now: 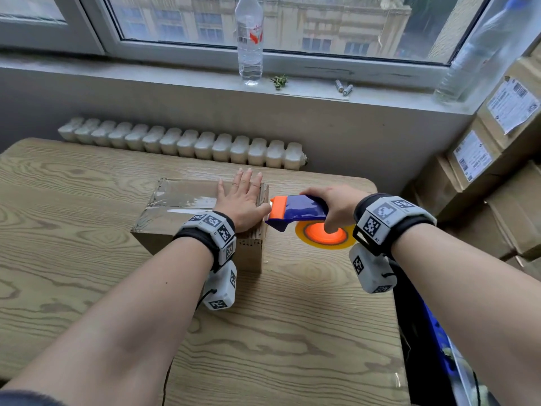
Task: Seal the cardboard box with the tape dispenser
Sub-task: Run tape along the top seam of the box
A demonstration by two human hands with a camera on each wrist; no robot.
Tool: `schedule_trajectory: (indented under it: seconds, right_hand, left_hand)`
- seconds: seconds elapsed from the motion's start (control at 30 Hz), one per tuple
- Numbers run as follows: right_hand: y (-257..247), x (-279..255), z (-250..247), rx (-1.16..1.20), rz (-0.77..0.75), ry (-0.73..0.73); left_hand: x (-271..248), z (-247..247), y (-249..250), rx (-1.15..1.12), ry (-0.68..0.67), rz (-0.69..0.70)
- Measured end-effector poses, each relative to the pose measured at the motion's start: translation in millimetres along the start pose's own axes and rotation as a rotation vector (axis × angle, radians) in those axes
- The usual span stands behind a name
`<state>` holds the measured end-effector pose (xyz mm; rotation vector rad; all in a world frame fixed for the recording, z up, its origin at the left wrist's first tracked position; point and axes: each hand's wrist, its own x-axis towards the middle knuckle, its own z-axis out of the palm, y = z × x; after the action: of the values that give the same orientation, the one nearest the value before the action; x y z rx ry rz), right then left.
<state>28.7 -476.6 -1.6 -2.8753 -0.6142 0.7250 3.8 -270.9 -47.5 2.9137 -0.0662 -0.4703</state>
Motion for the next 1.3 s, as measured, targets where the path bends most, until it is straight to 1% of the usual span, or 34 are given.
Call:
schedule_trajectory:
  seconds: [0.07,0.23,0.37,0.57,0.63,0.73,0.9,1.1,1.3]
  right_hand:
    - [2,0,2,0.008,-0.001,0.006]
    - [2,1,9,0.062,-0.002,0.011]
    - [19,-7,13,0.093,0.013,0.048]
    - [32,-21,18,0.129,0.046,0.04]
    - [39,-27,18,0.113,0.058,0.035]
    - [45,-34,17,0.02,0.094,0.028]
    - [28,-23,17,-0.102,0.072,0.045]
    - [2,0,19,-0.144,0.012,0.061]
    - [-15,17,15,-0.174,-0.049,0.073]
  left_hand:
    - [1,4,2,0.012,0.019,0.005]
    - [2,5,5,0.028,0.021,0.103]
    - [2,6,4,0.02,0.016,0.092]
    - [0,5,10,0.042,0.0,0.098]
    - [0,5,8,0.033,-0.002,0.096]
    - [-1,4,4,0.016,0.008,0.084]
    - [1,7,7,0.011,0.044,0.062]
    - [0,10,10,0.007,0.063,0.047]
    - [2,14,11,-0.025,0.095,0.06]
